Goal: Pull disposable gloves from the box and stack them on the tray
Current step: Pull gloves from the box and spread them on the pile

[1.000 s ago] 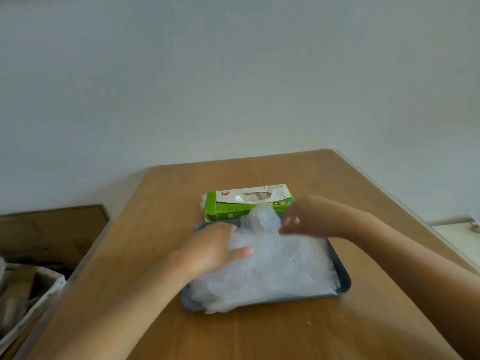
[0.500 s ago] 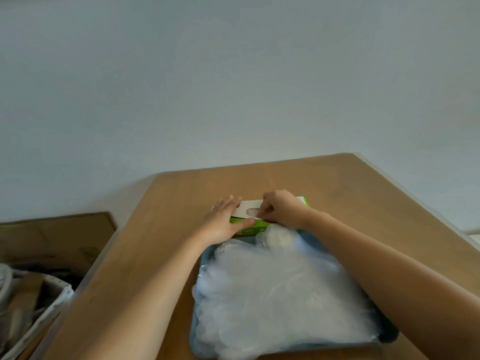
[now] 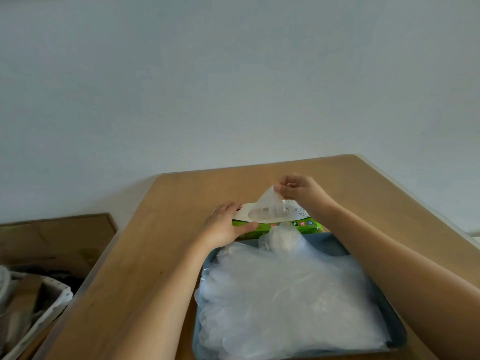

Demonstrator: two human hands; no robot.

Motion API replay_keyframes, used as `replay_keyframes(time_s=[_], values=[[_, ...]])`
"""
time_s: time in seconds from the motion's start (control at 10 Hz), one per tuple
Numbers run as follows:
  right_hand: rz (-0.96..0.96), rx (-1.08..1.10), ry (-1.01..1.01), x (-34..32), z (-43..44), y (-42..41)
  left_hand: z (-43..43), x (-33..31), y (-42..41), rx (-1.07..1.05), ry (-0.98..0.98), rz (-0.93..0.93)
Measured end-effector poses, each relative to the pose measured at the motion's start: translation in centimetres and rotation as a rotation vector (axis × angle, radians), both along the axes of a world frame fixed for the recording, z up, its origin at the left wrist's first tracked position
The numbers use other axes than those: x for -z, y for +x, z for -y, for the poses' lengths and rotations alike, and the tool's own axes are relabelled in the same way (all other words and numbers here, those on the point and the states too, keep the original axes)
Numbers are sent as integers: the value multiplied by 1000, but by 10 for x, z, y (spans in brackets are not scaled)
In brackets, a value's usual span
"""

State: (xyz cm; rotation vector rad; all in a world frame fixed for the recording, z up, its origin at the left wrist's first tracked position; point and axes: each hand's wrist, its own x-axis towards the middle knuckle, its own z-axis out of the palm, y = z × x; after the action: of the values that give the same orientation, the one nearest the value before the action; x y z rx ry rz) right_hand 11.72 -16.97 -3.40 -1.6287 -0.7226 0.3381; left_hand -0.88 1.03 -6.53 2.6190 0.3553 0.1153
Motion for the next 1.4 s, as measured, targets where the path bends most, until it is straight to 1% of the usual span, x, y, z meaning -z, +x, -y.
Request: replay_keyframes(time_s=[0.1, 0.2, 0.3, 0.4, 0.5, 0.6, 0.7, 0.8, 0.9, 1.0, 1.1, 1.2, 1.3, 1.4], values=[[-184, 21, 277, -22, 18, 1, 1, -1, -1, 1, 39, -52], [-235, -29, 364, -55, 40, -6, 3, -11, -5, -9, 39, -92], [-188, -130, 206, -81, 58, -29, 13, -45, -15, 39, -203, 94], [-232, -205, 91, -91, 69, -56, 45, -85, -33, 262, -523, 279], [-332, -278, -1, -96, 77, -77, 73, -98, -40, 394, -768, 225], [-411, -277, -52, -84, 85, -90, 94, -102, -48, 320, -796, 315], [-486, -174, -89, -53, 104, -97, 107, -104, -59, 184, -840, 369], [-648, -270, -5, -53, 117, -110, 111, -104, -70, 116, -813, 333], [-547, -539, 108, -61, 140, -115, 106, -104, -77, 56, -723, 293], [-376, -538, 38, -67, 153, -123, 102, -104, -84, -29, -719, 201], [-176, -243, -48, -61, 144, -137, 98, -106, -92, -29, -755, 62], [-147, -42, -43, -54, 132, -148, 89, -108, -102, -29, -738, -82], [-112, 41, -173, -47, 127, -152, 77, -105, -110, 1, -643, -212], [-36, 95, -316, -32, 124, -149, 68, -100, -115, 61, -491, -287]])
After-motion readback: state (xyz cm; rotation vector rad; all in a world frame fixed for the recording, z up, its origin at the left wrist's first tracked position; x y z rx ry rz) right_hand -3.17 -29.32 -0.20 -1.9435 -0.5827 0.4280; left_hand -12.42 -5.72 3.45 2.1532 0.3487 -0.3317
